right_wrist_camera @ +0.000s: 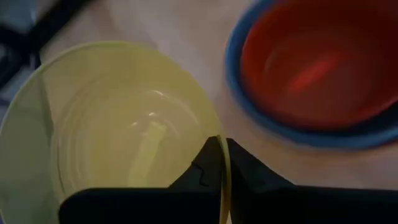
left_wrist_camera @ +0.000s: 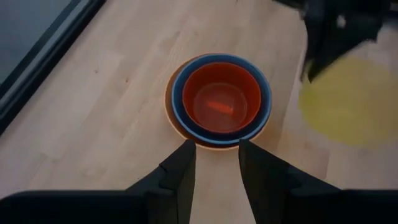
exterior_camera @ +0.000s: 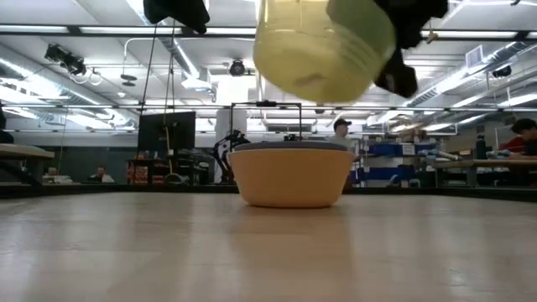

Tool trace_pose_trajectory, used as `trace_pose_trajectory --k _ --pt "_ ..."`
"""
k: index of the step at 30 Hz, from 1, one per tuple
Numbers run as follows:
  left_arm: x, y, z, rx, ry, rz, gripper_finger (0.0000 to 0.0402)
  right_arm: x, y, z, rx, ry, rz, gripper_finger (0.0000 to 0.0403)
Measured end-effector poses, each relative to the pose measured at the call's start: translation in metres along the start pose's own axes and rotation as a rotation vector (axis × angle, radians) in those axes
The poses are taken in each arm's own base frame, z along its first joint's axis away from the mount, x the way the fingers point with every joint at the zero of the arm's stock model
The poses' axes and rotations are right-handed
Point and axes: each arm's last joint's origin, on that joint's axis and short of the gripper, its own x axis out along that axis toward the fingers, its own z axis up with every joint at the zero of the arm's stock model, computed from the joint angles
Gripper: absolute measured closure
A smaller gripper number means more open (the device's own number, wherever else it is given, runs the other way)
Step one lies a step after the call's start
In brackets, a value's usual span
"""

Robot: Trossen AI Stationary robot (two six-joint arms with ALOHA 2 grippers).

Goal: Nest bowls inside each other
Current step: Stack the yellow bowl on top of the orange bowl, then return to Home Position

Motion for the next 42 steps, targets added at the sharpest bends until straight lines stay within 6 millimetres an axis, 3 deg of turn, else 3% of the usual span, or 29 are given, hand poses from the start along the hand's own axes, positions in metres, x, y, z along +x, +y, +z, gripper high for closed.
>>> trace_pose_trajectory --k 4,8,16,29,37,42 --pt "0.0 0.001 0.001 0.012 -0.021 0.041 0.027 -0.009 -0.021 0.034 -0.008 -0.118 -0.061 0.0402" --pt "0.0 0.002 0.001 0.011 -0.037 0.068 0.027 0.001 -0.048 0.061 -0.013 -0.133 -0.111 0.0402" --pt "0.0 0.002 0.001 0.018 -0.033 0.07 0.027 0.037 -0.08 0.072 -0.003 -0.01 -0.132 0.0395" --pt "0.0 0.003 0.001 0.017 -0.036 0.077 0.027 0.035 -0.082 0.073 0.023 0.031 -0.109 0.0241" --pt "0.0 0.003 0.001 0.021 -0.036 0.077 0.027 0.033 -0.083 0.074 0.004 0.019 -0.121 0.0223" --pt "0.0 0.002 0.001 0.066 -0.039 0.073 0.027 0.008 -0.07 0.085 -0.079 -0.108 -0.056 0.0226"
